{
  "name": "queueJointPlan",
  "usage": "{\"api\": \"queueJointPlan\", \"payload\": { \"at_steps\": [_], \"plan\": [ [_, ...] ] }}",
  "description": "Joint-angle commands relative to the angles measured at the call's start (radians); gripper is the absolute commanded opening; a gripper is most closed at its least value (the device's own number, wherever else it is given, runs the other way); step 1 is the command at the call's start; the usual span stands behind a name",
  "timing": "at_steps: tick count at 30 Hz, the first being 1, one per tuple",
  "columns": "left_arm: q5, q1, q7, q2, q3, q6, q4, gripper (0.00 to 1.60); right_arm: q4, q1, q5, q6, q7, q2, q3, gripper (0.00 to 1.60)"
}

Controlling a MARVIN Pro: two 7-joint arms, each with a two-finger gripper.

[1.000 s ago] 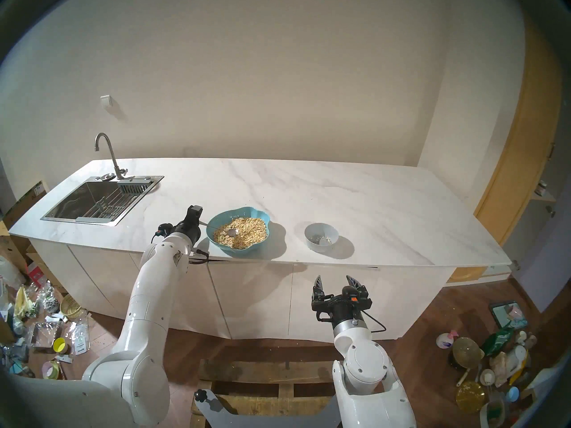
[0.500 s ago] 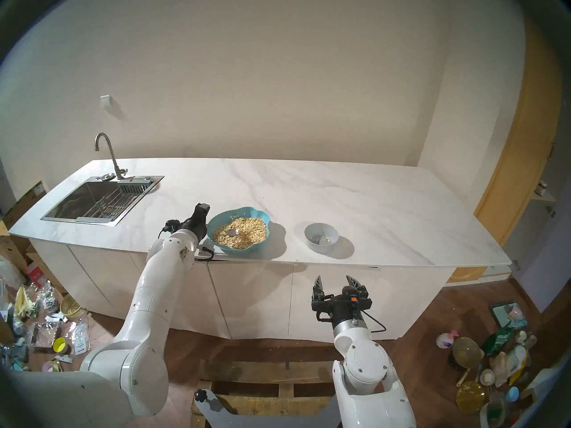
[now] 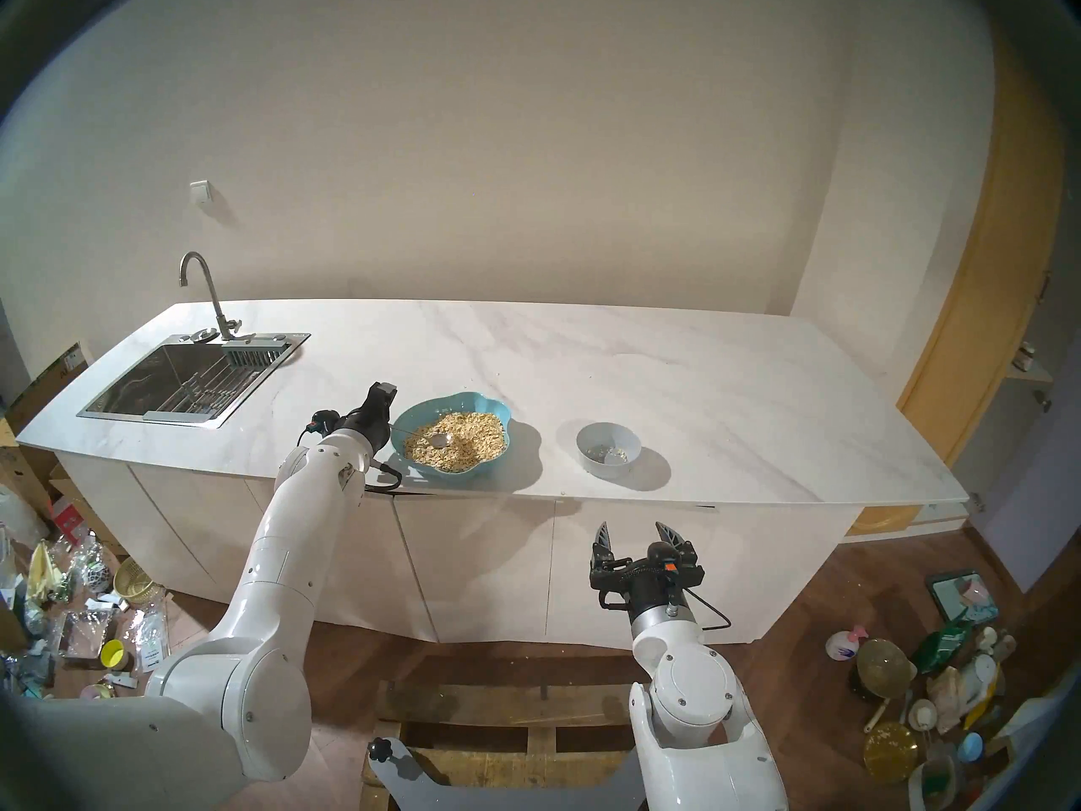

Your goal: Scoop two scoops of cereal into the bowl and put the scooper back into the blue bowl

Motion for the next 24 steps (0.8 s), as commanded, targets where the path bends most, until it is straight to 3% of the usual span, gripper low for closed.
{"api": "queueJointPlan", "payload": {
  "at_steps": [1, 2, 3, 4, 6, 7, 8, 9, 10, 11, 13, 15, 16, 24],
  "plan": [
    [-0.005, -0.029, -0.021, 0.010, 0.000, 0.006, -0.026, 1.52, -0.024, 0.005, 0.000, -0.003, 0.000, -0.001, 0.000, 1.60],
    [0.005, -0.029, -0.007, 0.014, 0.007, 0.007, -0.028, 1.38, -0.024, 0.005, 0.000, -0.003, 0.000, -0.001, 0.000, 1.60],
    [0.004, -0.029, -0.008, 0.015, 0.006, 0.008, -0.026, 1.38, -0.024, 0.005, 0.000, -0.003, 0.000, -0.001, 0.000, 1.60],
    [0.002, -0.030, -0.008, 0.015, 0.006, 0.008, -0.024, 0.79, -0.024, 0.005, 0.000, -0.003, 0.000, -0.001, 0.000, 1.60],
    [0.000, -0.031, -0.006, 0.017, 0.006, 0.008, -0.020, 0.42, -0.024, 0.005, 0.000, -0.003, 0.000, -0.001, 0.000, 1.60],
    [-0.001, -0.032, -0.006, 0.018, 0.006, 0.008, -0.017, 0.06, -0.024, 0.005, 0.000, -0.003, 0.000, -0.001, 0.000, 1.60],
    [-0.001, -0.033, -0.006, 0.019, 0.006, 0.007, -0.015, 0.06, -0.024, 0.005, 0.000, -0.003, 0.000, -0.001, 0.000, 1.60],
    [-0.002, -0.034, -0.007, 0.020, 0.006, 0.007, -0.012, 0.26, -0.024, 0.005, 0.000, -0.003, 0.000, -0.001, 0.000, 1.60],
    [-0.003, -0.036, -0.007, 0.021, 0.006, 0.006, -0.009, 0.26, -0.024, 0.005, 0.000, -0.003, 0.000, -0.001, 0.000, 1.60],
    [-0.004, -0.037, -0.007, 0.021, 0.006, 0.006, -0.006, 0.45, -0.024, 0.005, 0.000, -0.003, 0.000, -0.001, 0.000, 1.60],
    [-0.005, -0.040, -0.008, 0.022, 0.006, 0.005, -0.001, 0.48, -0.024, 0.005, 0.000, -0.003, 0.000, -0.001, 0.000, 1.60],
    [-0.005, -0.042, -0.008, 0.023, 0.006, 0.004, 0.003, 0.05, -0.024, 0.005, 0.000, -0.003, 0.000, -0.001, 0.000, 1.60],
    [-0.002, -0.046, -0.008, 0.026, 0.011, 0.007, 0.007, 0.00, -0.024, 0.005, 0.000, -0.003, 0.000, -0.001, 0.000, 1.60],
    [0.030, -0.059, 0.006, 0.042, 0.055, 0.012, -0.012, 0.00, -0.023, 0.006, 0.000, -0.004, 0.000, -0.001, 0.000, 1.60]
  ]
}}
